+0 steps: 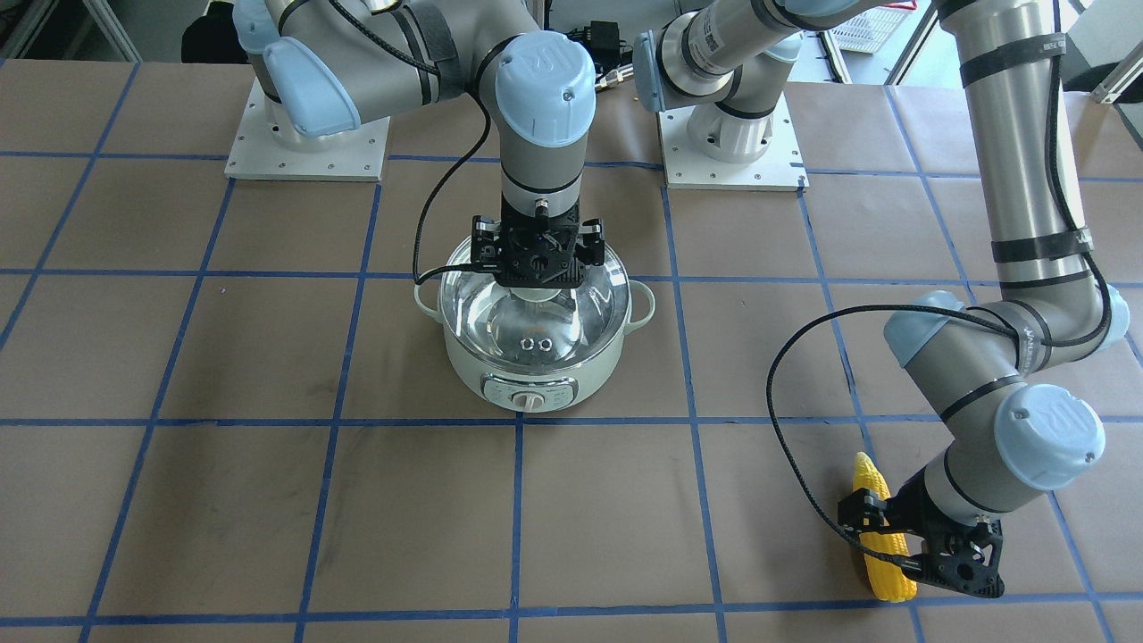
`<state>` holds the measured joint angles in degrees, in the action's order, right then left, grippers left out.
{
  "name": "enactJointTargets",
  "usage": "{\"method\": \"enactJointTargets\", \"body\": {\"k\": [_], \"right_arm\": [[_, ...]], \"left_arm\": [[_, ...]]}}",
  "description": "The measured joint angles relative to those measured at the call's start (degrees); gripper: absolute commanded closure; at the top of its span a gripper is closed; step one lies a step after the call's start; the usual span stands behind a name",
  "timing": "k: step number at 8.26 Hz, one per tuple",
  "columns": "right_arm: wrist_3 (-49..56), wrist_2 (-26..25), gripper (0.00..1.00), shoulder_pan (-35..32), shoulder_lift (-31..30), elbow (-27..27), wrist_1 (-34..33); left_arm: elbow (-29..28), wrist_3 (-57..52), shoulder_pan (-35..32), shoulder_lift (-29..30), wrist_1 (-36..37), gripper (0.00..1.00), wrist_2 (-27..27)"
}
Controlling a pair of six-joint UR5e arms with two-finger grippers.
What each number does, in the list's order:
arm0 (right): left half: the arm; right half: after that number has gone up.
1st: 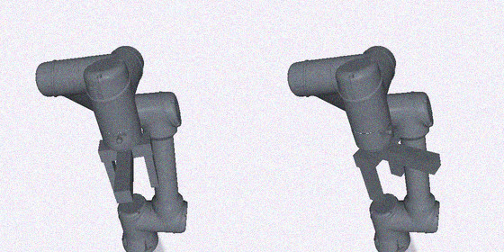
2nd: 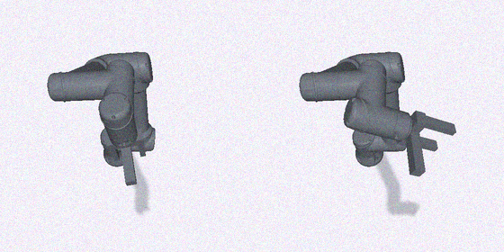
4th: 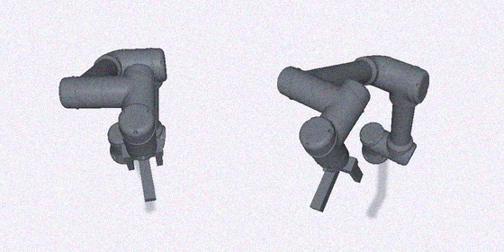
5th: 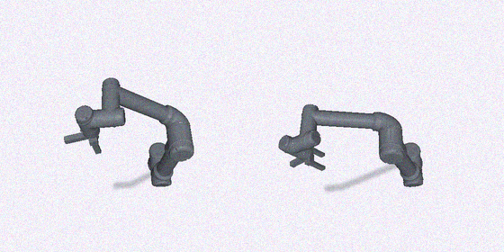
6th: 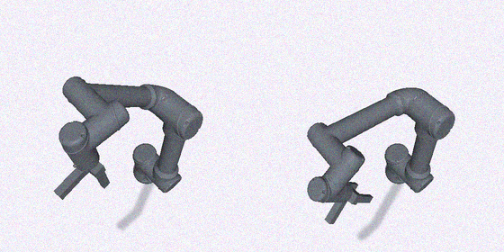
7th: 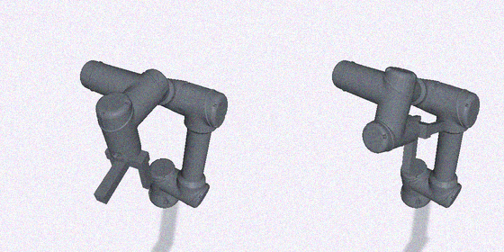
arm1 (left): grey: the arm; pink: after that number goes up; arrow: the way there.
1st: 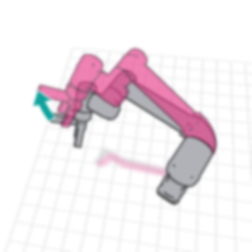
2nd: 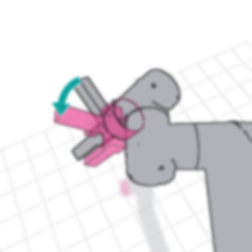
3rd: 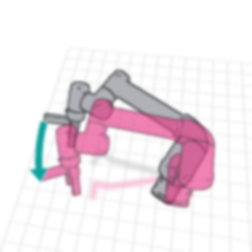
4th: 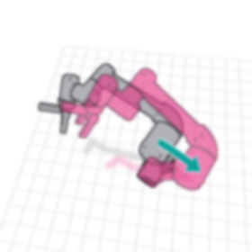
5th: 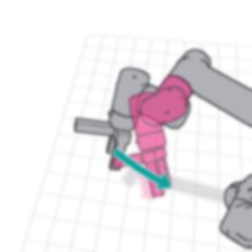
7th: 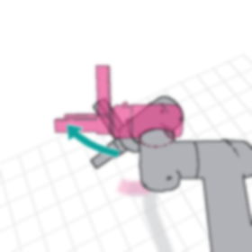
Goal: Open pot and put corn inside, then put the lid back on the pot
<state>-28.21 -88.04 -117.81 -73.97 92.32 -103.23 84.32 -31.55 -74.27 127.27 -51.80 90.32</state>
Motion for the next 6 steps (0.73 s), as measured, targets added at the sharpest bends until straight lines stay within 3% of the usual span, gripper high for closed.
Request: {"method": "enactJointTargets", "body": {"k": [1,4,5,6], "right_arm": [[0.1,-0.06,0.19,-0.24,0.03,0.02,-0.04],[1.3,-0.56,0.56,-0.36,0.13,0.02,-0.12],[1.6,-0.66,0.59,-0.35,0.14,-0.01,-0.13],[1.7,-0.73,0.63,-0.33,0.14,-0.07,-0.1]], "left_arm": [[0.07,-0.61,0.0,0.29,1.18,0.0,0.04],[0.26,-1.15,0.0,0.79,2.36,0.61,-0.31],[0.15,-1.86,0.0,1.05,2.43,0.92,-0.3],[0.09,-2.41,0.0,1.2,2.44,1.0,-0.23]]}}
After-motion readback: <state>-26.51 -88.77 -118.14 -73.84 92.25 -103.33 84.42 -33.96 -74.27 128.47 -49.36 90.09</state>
